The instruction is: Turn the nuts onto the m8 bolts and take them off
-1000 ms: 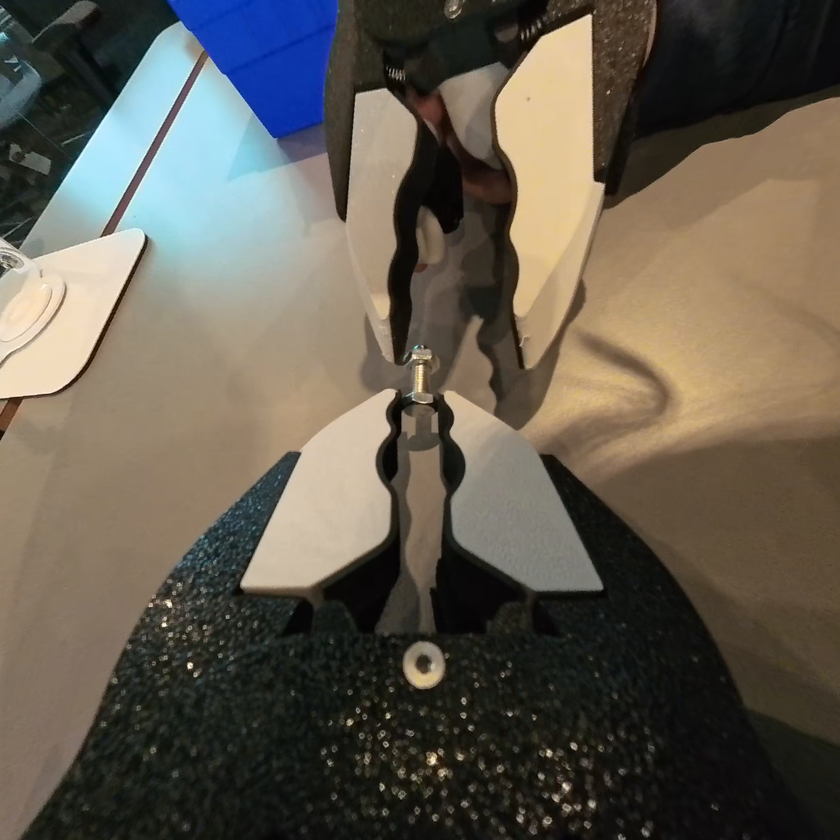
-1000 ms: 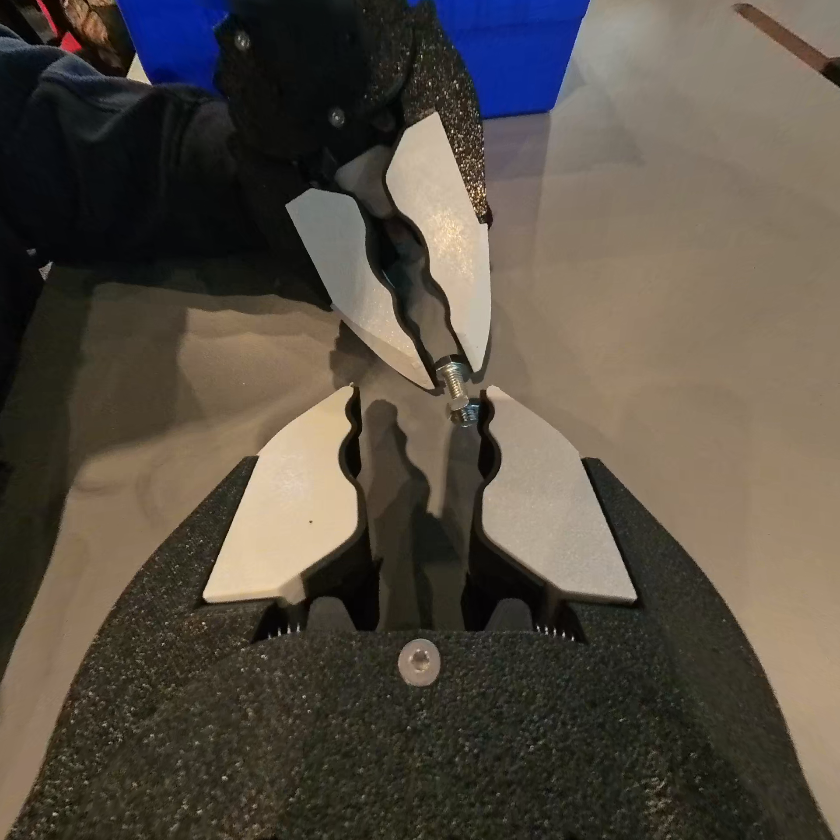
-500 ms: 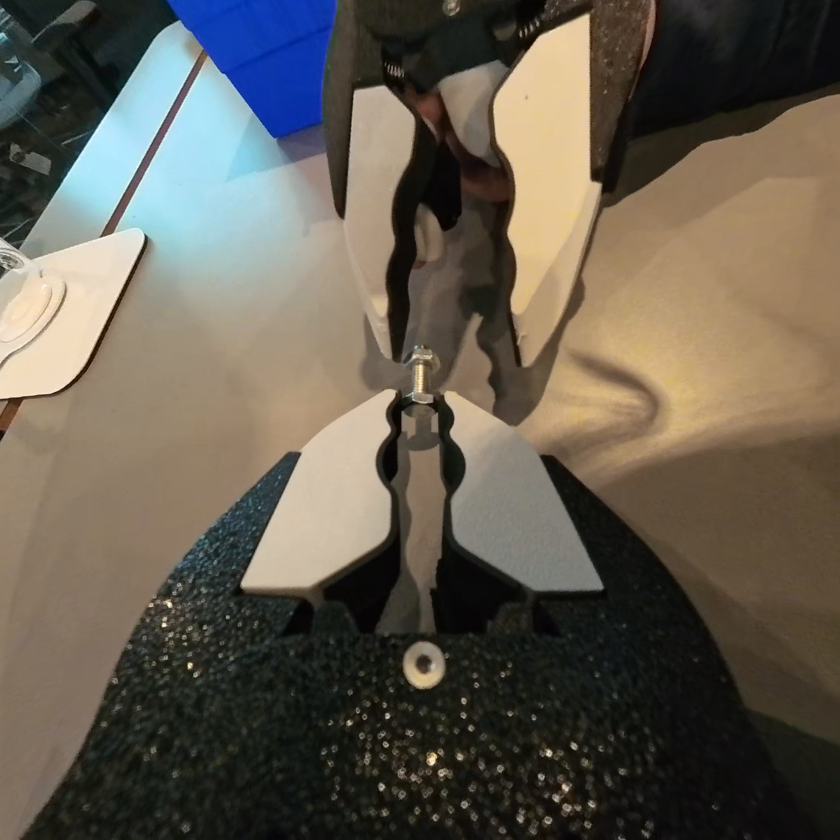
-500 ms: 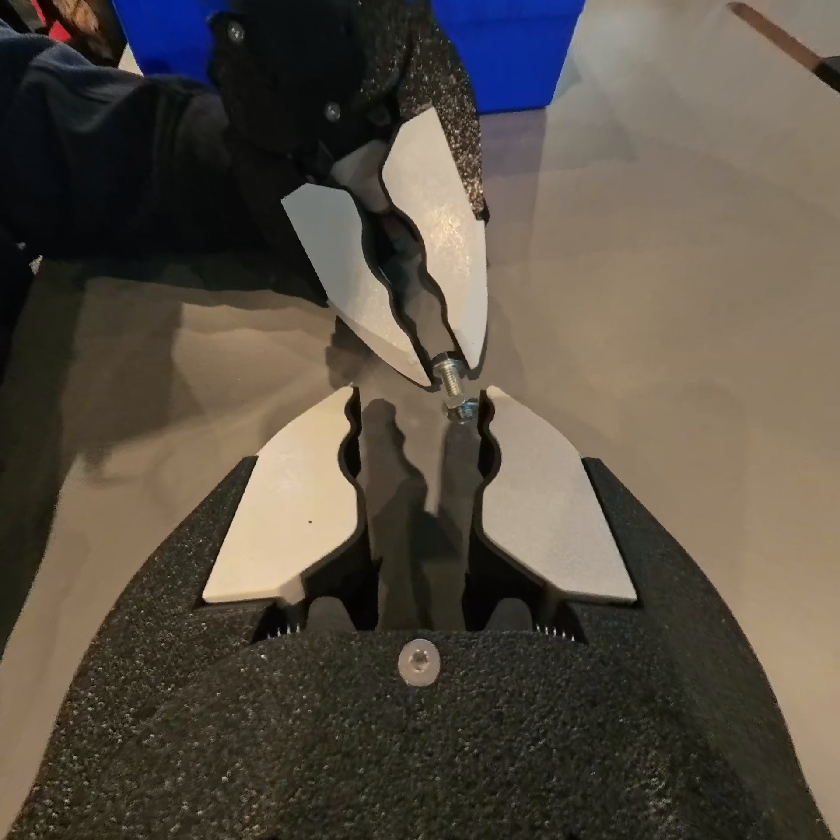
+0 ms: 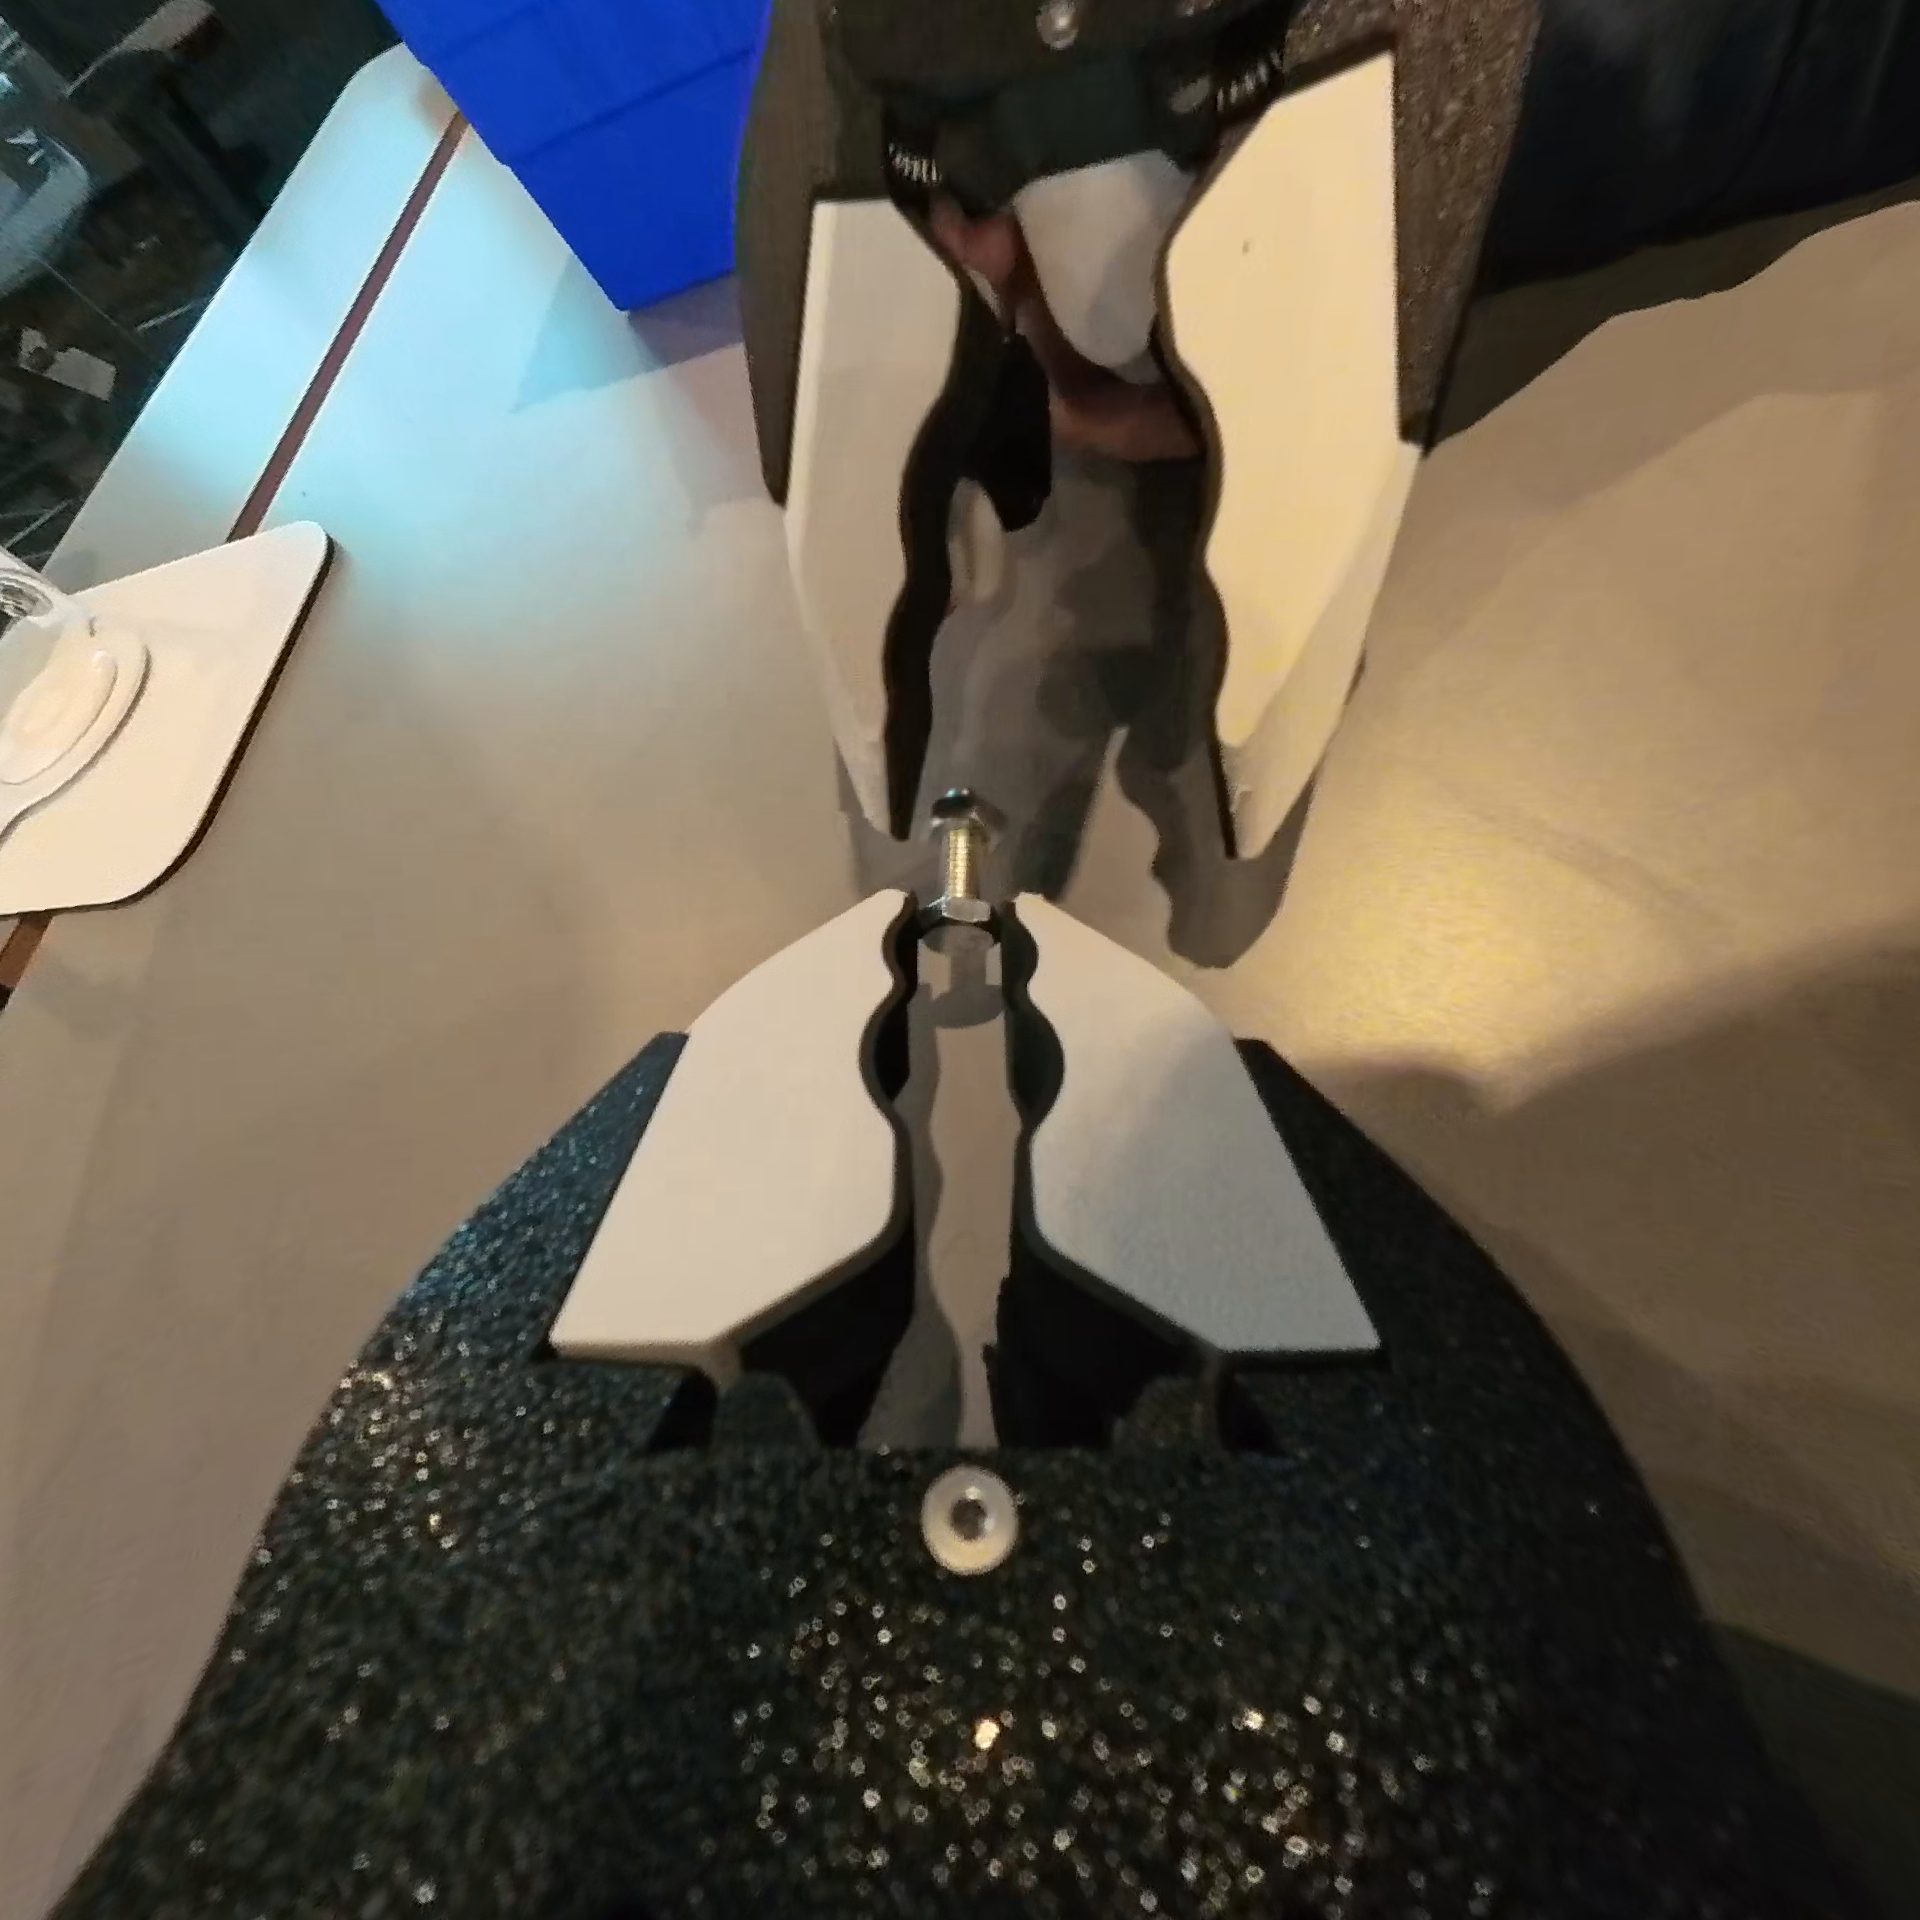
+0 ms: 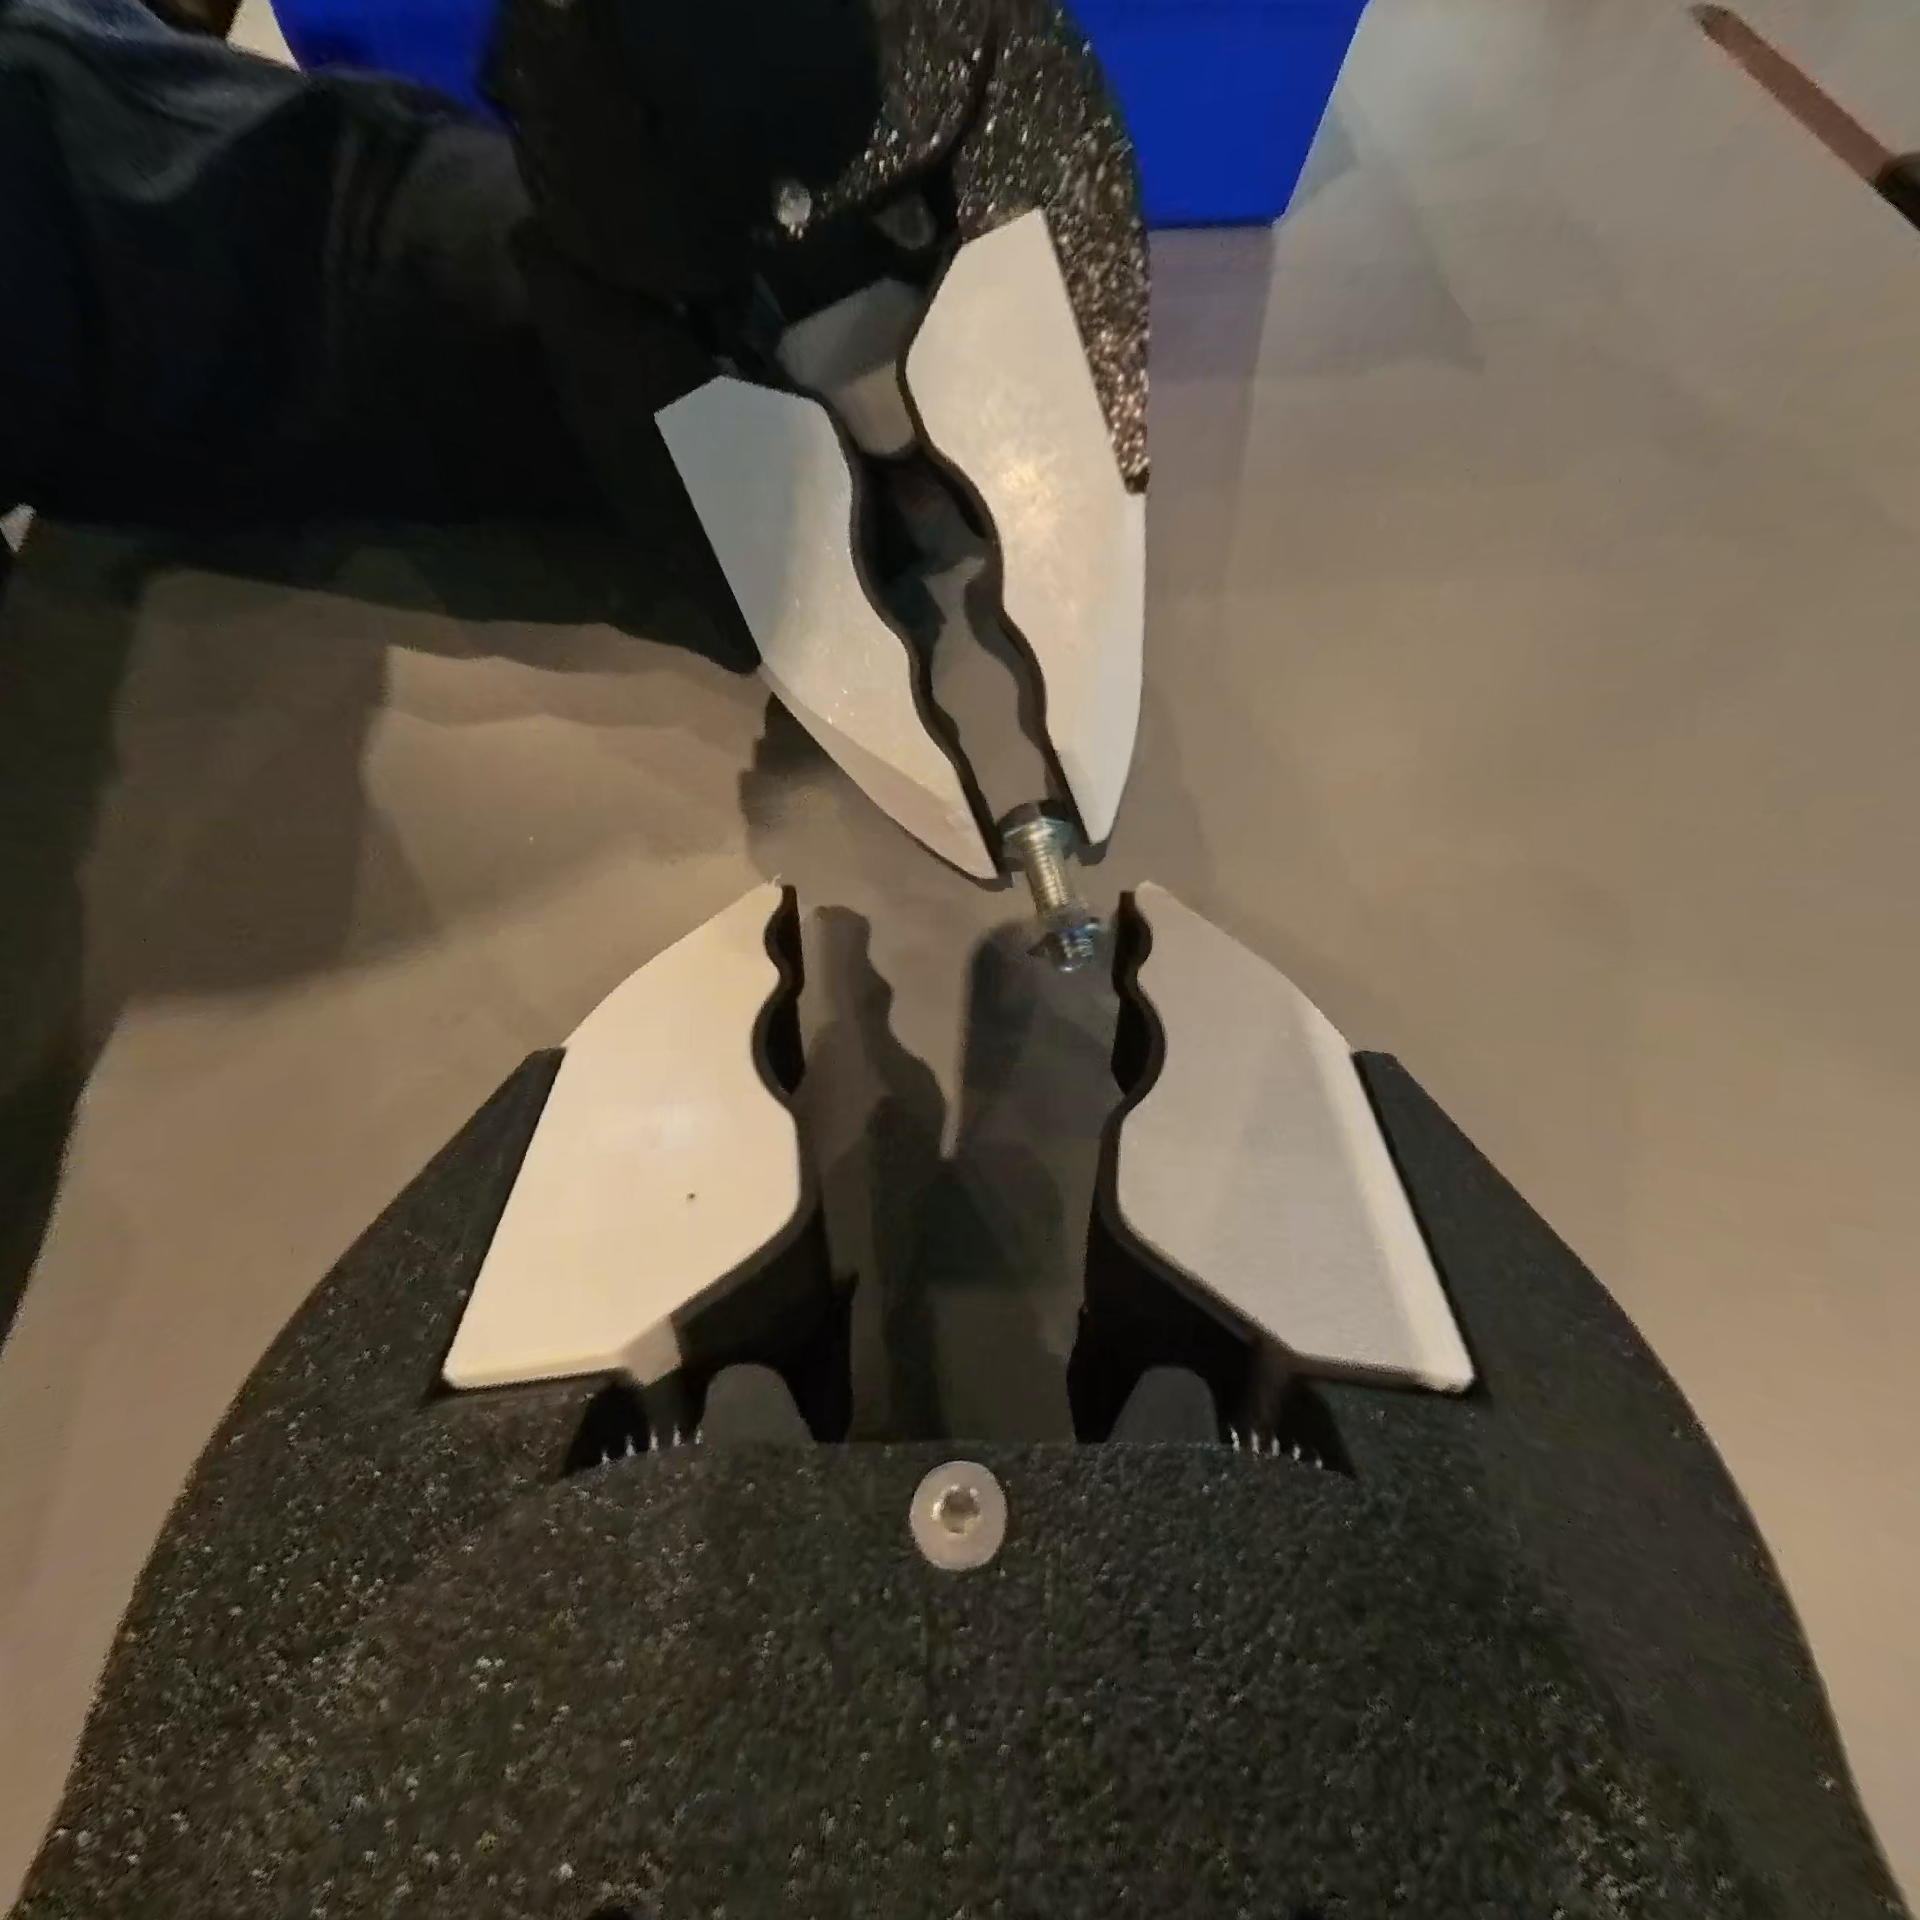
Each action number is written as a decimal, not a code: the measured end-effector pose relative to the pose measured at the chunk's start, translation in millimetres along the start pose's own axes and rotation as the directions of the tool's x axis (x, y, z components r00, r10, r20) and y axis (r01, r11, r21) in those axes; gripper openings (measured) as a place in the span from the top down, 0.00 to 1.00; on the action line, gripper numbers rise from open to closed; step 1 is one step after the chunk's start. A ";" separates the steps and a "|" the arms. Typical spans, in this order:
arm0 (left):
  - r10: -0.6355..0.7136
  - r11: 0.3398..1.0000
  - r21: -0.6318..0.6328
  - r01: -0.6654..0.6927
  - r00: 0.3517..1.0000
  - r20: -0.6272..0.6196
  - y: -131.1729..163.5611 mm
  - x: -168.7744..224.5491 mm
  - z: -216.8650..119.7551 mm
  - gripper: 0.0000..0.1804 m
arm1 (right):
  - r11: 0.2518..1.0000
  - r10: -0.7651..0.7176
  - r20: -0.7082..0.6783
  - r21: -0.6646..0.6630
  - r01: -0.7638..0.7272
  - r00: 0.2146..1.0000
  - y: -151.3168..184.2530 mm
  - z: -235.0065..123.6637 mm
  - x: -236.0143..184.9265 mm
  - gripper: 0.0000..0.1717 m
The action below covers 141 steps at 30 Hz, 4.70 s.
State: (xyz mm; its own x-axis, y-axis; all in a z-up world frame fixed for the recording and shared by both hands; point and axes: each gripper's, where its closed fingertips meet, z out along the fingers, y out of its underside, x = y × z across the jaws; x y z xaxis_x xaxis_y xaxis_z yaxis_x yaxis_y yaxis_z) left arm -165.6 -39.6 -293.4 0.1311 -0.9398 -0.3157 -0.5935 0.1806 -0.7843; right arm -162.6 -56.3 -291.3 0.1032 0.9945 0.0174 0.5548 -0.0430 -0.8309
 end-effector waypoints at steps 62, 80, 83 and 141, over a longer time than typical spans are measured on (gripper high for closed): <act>-0.012 1.000 0.012 0.012 1.000 0.007 -1.2 -1.3 0.5 0.92 | 0.999 0.021 0.016 0.048 -0.021 1.000 -4.5 -4.4 -0.6 0.67; -0.014 1.000 0.021 0.014 1.000 0.010 -2.6 -2.1 0.5 0.92 | 1.000 0.000 0.004 -0.010 0.000 1.000 2.2 0.0 -1.3 0.66; 0.000 1.000 0.009 0.000 1.000 0.000 -1.5 0.3 2.0 0.92 | 0.998 -0.052 0.051 0.038 0.050 0.997 -1.5 -6.4 -9.8 0.67; 0.013 0.999 -0.030 -0.012 1.000 0.021 2.4 -2.5 4.8 0.92 | 0.997 0.058 -0.103 0.056 -0.052 0.993 -14.2 -12.2 10.7 0.83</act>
State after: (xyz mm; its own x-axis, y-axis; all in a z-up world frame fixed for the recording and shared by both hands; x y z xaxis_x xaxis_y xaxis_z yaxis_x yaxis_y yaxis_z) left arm -163.5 -35.4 -297.1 0.1406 -0.9310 -0.3368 -0.6188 0.1829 -0.7640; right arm -159.3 -46.2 -272.6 0.2193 0.9753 0.0262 0.5013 -0.0896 -0.8606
